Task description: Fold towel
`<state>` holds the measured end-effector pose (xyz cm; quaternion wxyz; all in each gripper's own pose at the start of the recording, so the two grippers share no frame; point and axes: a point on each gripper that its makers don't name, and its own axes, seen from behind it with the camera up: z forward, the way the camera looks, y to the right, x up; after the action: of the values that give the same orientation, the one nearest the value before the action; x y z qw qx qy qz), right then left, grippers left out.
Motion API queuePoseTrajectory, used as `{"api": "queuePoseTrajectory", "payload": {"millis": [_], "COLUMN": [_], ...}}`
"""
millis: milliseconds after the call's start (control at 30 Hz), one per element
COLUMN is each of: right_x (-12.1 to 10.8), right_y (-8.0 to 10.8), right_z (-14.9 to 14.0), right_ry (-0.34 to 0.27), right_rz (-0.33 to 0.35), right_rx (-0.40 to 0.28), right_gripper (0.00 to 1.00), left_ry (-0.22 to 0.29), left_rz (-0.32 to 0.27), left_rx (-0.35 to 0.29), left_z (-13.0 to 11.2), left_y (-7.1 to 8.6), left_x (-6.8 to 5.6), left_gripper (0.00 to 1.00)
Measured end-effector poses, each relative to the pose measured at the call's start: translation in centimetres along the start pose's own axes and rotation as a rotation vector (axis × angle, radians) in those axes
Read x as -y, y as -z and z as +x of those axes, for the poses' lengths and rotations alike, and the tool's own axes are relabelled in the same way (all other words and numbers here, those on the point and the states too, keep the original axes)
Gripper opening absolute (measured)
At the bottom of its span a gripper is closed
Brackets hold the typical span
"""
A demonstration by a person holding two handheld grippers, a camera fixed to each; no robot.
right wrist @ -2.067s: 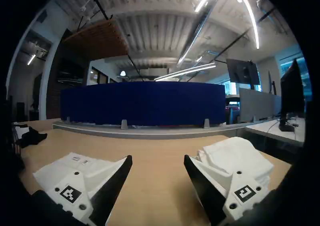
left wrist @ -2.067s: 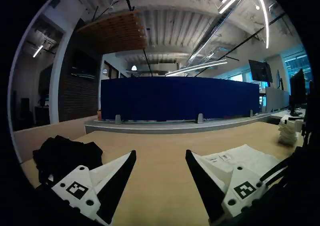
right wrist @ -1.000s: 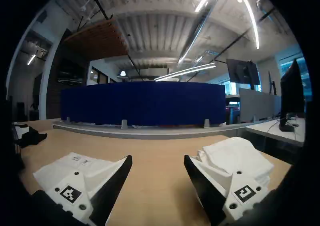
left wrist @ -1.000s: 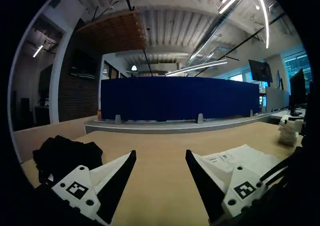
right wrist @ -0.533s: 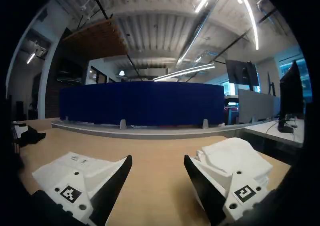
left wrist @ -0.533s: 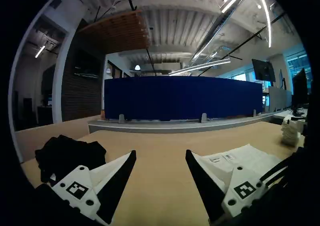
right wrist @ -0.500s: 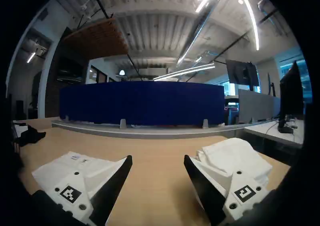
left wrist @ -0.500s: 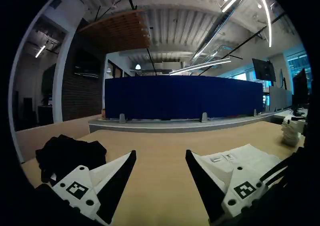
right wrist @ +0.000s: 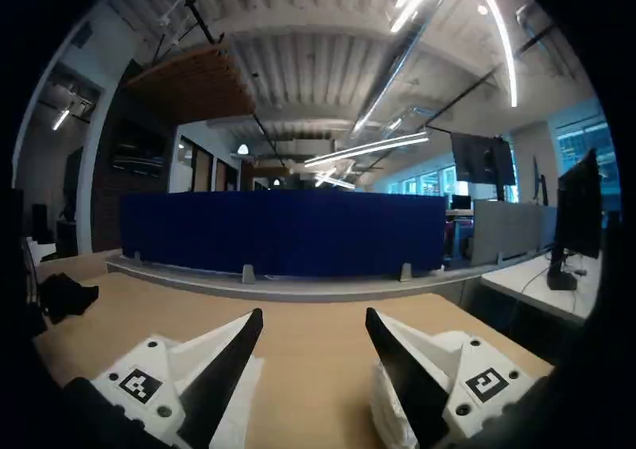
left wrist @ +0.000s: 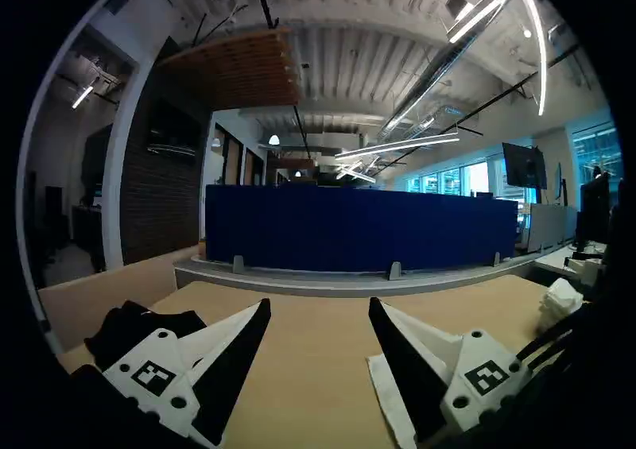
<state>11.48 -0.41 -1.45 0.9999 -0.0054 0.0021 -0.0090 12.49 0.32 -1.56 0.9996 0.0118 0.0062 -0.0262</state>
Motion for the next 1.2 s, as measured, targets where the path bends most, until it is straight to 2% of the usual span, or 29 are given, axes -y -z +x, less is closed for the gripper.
{"api": "queuePoseTrajectory", "payload": {"millis": [200,500,567,700,867,1067,1200], "right_x": [0.3,0.0,0.0,0.6,1.9,4.7,6.1], "right_y": [0.4,0.7,0.7,0.9,1.3,2.1,2.7], "right_z": [4.8,9.4,10.1,10.3,9.7,8.2,7.6], "right_ry": [0.011,0.020,0.021,0.049,0.111,0.155,0.180], "right_rz": [0.013,0.025,0.037,0.081,0.155,0.278,0.330], "right_rx": [0.010,0.022,0.024,0.060,0.123,0.222,0.257], "right_gripper": [1.00,1.00,1.00,1.00,1.00,1.00,1.00], "left_ry": [-0.020,-0.081,-0.093,-0.108,-0.155,-0.208,-0.216], "left_rz": [0.007,-0.002,-0.004,-0.048,-0.137,-0.251,-0.297], "left_rx": [0.022,0.086,0.105,0.153,0.229,0.326,0.364], "left_z": [4.8,7.7,7.9,7.7,6.5,4.5,3.5], "left_y": [0.4,0.6,0.5,0.5,0.7,1.8,2.3], "left_x": [-0.7,-2.2,-2.5,-3.7,-5.6,-7.7,-8.2], "left_gripper": [0.92,0.91,0.91,0.92,0.92,0.92,0.92]}}
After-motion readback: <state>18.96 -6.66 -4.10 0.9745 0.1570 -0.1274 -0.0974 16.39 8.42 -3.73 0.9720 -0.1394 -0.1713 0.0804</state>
